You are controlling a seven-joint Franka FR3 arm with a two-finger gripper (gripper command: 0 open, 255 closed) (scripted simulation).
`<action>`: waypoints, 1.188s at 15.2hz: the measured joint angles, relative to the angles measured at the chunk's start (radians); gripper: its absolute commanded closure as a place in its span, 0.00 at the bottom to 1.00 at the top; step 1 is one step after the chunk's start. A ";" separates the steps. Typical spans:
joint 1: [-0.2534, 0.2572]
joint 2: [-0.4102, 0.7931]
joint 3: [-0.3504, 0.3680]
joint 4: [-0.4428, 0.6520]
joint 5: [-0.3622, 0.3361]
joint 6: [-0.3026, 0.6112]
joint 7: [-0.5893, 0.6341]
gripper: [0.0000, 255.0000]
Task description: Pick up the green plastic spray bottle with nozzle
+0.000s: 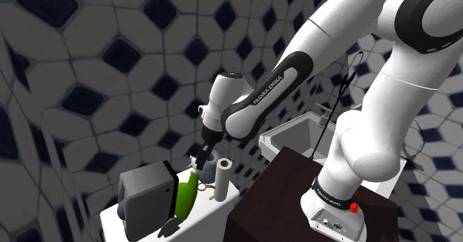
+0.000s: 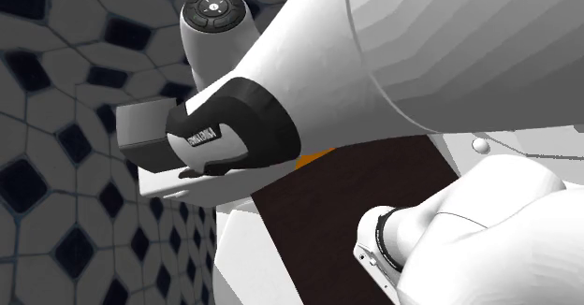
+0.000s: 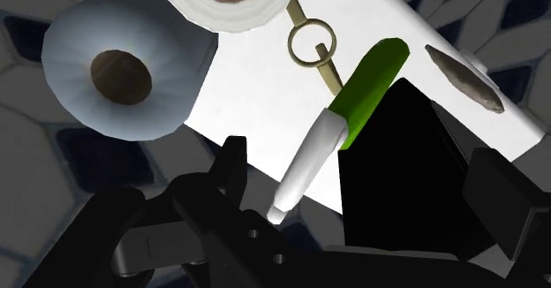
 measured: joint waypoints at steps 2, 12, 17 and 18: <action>0.004 0.037 0.001 -0.001 0.016 0.038 -0.017 0.00; 0.008 0.130 0.008 0.002 0.051 0.130 -0.050 1.00; 0.008 0.130 0.008 0.002 0.051 0.130 -0.050 1.00; 0.008 0.129 0.008 0.002 0.051 0.130 -0.049 1.00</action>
